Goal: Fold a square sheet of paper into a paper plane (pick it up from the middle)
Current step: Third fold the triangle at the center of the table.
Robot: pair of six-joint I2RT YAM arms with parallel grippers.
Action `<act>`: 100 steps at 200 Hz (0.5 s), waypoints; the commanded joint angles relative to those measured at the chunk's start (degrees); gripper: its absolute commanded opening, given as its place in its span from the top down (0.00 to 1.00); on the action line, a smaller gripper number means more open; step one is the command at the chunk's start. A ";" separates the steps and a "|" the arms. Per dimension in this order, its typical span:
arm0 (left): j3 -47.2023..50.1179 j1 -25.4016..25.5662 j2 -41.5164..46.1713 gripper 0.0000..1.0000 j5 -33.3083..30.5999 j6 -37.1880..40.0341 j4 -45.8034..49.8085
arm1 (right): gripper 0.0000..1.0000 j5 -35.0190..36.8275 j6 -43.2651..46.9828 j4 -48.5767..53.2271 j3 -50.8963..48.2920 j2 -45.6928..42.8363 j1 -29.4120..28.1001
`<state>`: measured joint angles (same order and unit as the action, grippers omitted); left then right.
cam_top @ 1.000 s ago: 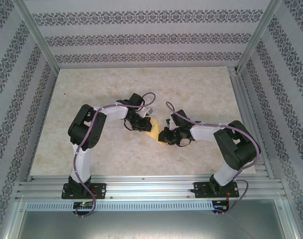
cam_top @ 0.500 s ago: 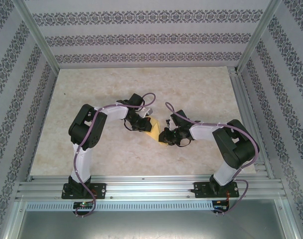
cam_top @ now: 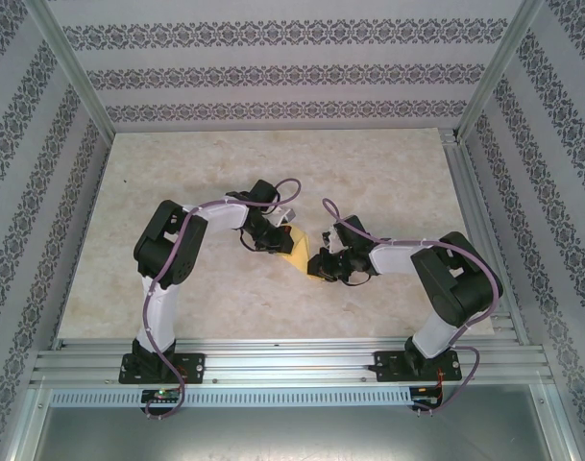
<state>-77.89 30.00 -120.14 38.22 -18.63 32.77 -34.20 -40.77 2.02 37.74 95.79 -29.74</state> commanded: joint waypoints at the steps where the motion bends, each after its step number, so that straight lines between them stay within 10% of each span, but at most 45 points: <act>1: -0.14 -0.51 -3.24 0.99 -3.61 1.03 1.81 | 0.85 0.27 0.60 6.22 -2.81 0.00 -0.85; 100: 0.19 -0.50 -3.68 0.99 -3.33 1.81 2.60 | 0.85 -2.59 2.79 8.65 -2.93 -1.35 -1.75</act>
<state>-78.17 30.00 -120.51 38.76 -18.41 32.93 -34.79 -40.12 2.68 36.23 94.06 -29.91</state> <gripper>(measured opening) 0.067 0.153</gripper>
